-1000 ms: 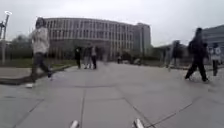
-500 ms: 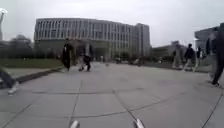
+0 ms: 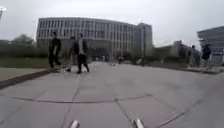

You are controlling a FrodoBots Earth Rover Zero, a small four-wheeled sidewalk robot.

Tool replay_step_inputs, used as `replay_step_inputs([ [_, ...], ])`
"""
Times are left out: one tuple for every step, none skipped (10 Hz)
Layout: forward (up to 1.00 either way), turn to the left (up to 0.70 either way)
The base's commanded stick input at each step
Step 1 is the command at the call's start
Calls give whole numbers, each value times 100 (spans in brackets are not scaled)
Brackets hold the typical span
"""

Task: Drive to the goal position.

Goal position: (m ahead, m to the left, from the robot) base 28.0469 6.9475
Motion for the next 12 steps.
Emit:
replay_step_inputs([
  [85,-3],
  [85,-3],
  [85,-3],
  [85,-3],
  [85,-3],
  [85,-3],
  [85,-3],
  [85,-3],
  [85,-3],
  [85,-3],
  [85,-3],
  [85,-3],
])
